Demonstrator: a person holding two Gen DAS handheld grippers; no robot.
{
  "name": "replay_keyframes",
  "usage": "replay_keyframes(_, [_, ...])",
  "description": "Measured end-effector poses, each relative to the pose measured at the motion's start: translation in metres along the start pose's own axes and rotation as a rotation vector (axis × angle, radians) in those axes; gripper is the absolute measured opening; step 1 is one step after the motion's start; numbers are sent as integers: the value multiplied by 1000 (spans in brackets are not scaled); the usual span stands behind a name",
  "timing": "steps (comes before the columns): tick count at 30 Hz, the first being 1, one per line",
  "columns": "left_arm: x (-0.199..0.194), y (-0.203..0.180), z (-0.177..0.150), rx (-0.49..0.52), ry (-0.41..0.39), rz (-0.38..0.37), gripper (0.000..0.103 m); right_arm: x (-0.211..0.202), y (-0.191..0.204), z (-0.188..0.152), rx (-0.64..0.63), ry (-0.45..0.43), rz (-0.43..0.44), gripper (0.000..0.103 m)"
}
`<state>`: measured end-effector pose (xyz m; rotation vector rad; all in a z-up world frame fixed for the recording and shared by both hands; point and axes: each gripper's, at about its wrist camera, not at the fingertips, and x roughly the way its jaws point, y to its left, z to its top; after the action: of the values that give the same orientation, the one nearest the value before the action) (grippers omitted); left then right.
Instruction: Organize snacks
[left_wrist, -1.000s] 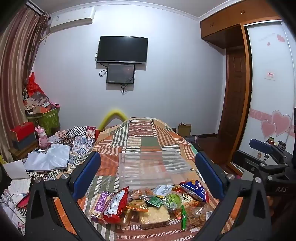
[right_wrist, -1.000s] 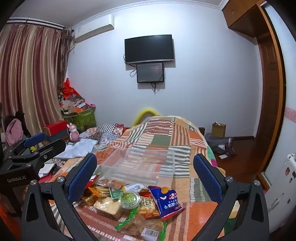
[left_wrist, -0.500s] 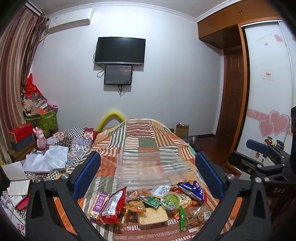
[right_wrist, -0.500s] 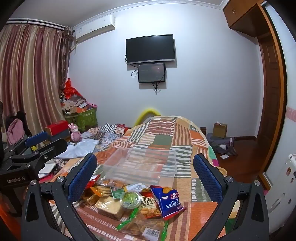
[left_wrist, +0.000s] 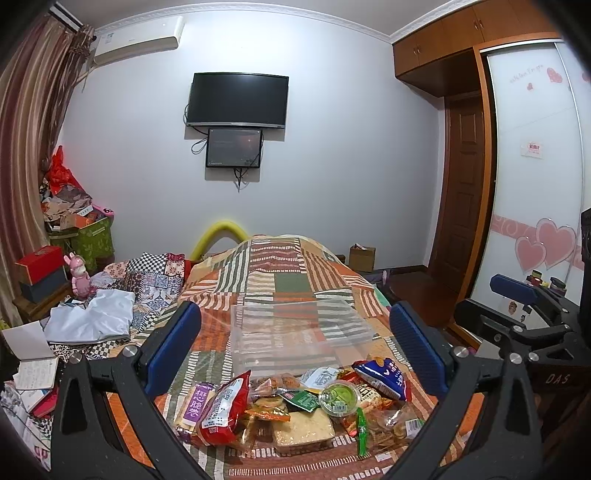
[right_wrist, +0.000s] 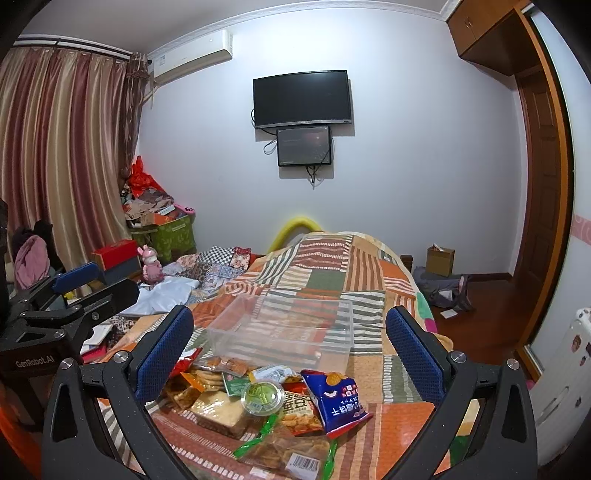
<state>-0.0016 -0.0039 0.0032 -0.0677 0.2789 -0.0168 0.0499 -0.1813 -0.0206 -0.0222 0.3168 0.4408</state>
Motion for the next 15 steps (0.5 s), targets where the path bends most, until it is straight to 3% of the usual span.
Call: replay_keyframes(15, [1,0,-3,-3,5,-5,103,-1,0,2,4,1,1,103])
